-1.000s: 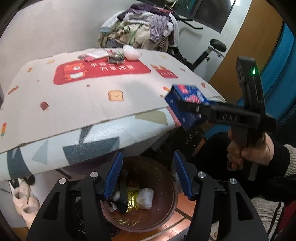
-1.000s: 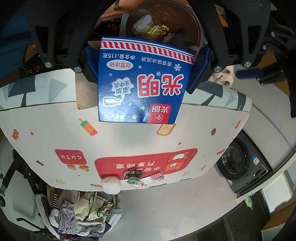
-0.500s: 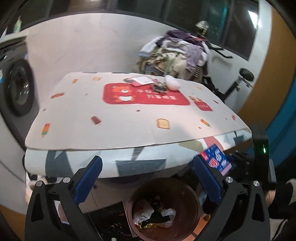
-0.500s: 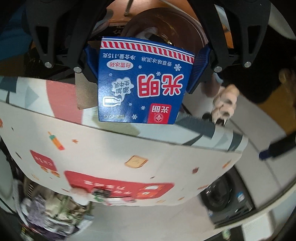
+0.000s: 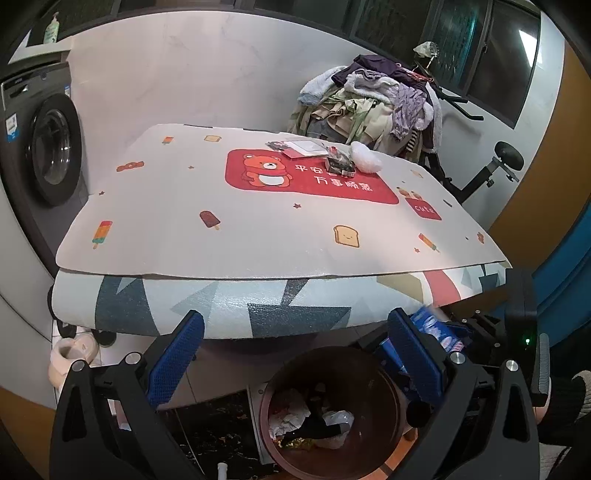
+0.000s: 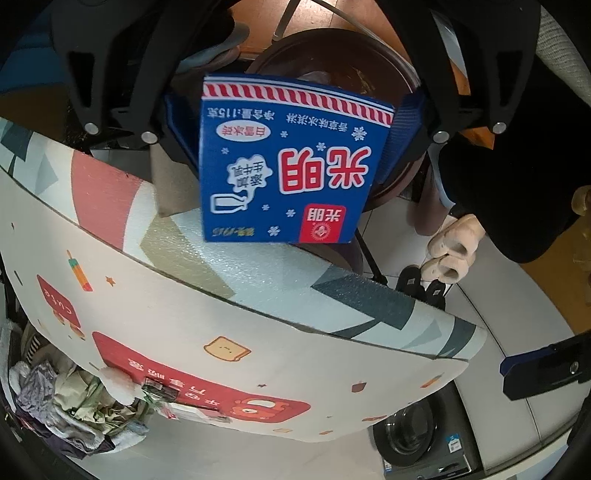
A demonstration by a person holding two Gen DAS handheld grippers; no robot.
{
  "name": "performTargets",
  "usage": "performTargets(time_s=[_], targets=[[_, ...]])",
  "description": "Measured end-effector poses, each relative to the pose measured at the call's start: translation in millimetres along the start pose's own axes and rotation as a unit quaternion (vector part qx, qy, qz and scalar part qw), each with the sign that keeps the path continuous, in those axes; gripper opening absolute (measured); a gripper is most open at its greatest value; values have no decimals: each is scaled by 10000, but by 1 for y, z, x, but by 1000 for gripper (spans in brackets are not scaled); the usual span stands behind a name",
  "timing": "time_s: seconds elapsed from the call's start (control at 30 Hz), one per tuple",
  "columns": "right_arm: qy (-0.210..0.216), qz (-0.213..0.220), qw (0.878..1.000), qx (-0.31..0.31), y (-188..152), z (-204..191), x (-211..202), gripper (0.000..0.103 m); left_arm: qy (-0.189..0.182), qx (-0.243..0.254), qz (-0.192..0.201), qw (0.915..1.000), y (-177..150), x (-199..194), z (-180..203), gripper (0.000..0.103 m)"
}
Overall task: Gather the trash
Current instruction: 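Open both tools to drop the box and glove into the bin, then move both open tools back over the table toward the remaining trash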
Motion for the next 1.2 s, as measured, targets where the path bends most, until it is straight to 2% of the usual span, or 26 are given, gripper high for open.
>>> performTargets(time_s=[0.1,0.3,1.2], targets=[[-9,-13,10000,-19,0,0,1,88,10,-7,-22,10000,0,1,0,97],[-96,-16,10000,-7,-1,2,0,97,34,-14,-53,10000,-2,3,0,97],[-97,-98,9994,316,1,14,8,97,83,-166,-279,9994,-8,24,-10,97]])
Point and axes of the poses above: each gripper's, at about its wrist camera, not at the fingertips, and x roughly the way its jaws point, z to its right, y to its top, the point moved 8 cm from there along x, roughly the way its jaws point, and after that the axes turned 11 degrees about y, right-handed, at the moved point
